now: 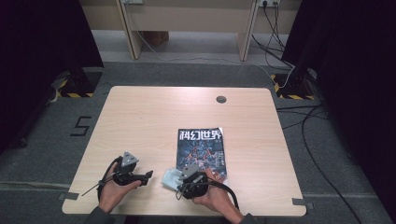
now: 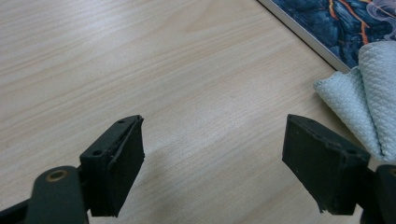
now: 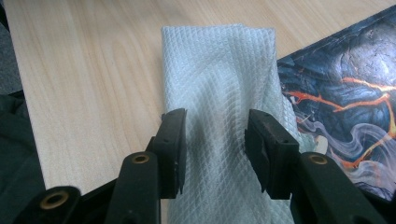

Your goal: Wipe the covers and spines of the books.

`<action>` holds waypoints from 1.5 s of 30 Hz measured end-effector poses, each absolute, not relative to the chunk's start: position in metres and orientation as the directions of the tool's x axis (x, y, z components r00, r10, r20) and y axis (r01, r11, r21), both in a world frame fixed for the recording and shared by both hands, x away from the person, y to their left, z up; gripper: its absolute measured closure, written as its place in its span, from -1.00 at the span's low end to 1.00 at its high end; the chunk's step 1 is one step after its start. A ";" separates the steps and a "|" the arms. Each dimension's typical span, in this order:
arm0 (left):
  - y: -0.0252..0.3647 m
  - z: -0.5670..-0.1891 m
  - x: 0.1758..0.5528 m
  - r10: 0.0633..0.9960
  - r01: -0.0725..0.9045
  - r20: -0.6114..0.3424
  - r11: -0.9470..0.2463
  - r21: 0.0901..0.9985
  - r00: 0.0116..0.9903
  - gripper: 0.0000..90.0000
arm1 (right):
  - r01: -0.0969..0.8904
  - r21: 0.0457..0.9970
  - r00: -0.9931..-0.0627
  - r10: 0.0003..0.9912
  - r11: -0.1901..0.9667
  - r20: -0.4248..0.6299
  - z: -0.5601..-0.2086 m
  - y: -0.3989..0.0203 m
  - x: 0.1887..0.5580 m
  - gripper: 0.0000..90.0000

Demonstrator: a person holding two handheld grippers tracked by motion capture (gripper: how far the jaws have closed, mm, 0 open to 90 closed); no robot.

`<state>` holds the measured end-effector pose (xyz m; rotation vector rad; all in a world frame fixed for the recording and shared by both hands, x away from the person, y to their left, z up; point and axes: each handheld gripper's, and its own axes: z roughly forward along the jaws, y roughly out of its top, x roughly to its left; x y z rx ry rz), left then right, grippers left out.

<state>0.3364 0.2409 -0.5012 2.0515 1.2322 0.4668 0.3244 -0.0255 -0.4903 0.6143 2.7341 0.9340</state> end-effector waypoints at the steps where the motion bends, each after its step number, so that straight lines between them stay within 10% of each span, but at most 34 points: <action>1: 0.240 -0.501 0.337 0.872 0.623 -0.041 -0.314 0.716 0.488 -0.55 | 0.319 0.618 -0.897 0.439 0.718 -0.046 -0.490 -0.026 0.324 0.29; 22: 0.238 -0.505 0.338 0.871 0.636 -0.046 -0.320 0.702 0.489 -0.56 | 0.333 0.620 -0.901 0.434 0.710 -0.013 -0.491 -0.026 0.327 0.28; 45: 0.228 -0.505 0.336 0.855 0.626 -0.061 -0.326 0.709 0.515 -0.56 | 0.540 0.575 -0.734 0.678 0.614 -0.035 -0.483 -0.133 0.352 0.27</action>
